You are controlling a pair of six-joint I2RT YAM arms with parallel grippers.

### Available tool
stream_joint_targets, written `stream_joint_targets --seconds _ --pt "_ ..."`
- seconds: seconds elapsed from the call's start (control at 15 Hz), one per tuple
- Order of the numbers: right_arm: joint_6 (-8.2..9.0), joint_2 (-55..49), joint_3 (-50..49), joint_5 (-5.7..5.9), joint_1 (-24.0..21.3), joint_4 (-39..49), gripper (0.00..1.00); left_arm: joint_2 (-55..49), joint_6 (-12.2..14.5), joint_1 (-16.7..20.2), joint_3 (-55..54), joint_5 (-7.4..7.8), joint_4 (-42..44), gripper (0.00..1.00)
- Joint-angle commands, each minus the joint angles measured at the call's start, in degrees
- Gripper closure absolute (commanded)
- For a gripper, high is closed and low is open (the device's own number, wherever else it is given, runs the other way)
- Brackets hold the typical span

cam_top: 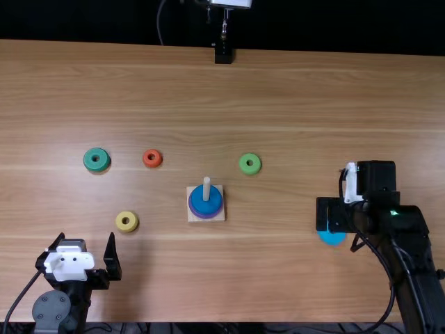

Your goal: Build the Hanoi tower: stack the rings onto the peg from bottom to top in this color order: purple, dark blue, light blue, dark green, light green, yellow, orange.

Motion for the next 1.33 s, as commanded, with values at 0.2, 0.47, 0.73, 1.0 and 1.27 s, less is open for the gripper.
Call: stream_joint_targets --seconds 0.2,0.47,0.73,1.0,1.27 --pt "0.46 -0.8 -4.7 -5.13 -3.5 1.2 0.0 -0.7 0.3 0.3 -6.1 -0.09 -4.7 0.0" --pt "0.25 -0.4 -7.3 -5.02 -4.7 5.0 0.0 -0.7 0.3 0.2 -6.1 -0.09 -4.7 0.0" --pt "0.25 3.3 -7.8 -4.49 -4.6 5.8 0.0 -0.7 0.3 0.3 -6.1 -0.09 -4.7 0.0" --pt "0.46 6.2 -7.7 -3.76 -4.5 5.8 0.0 -0.7 0.3 0.3 -6.1 -0.09 -4.7 0.0" --pt "0.46 9.1 -7.6 -1.22 -4.4 5.8 0.0 -0.7 0.3 0.3 -6.1 -0.09 -4.7 0.0"
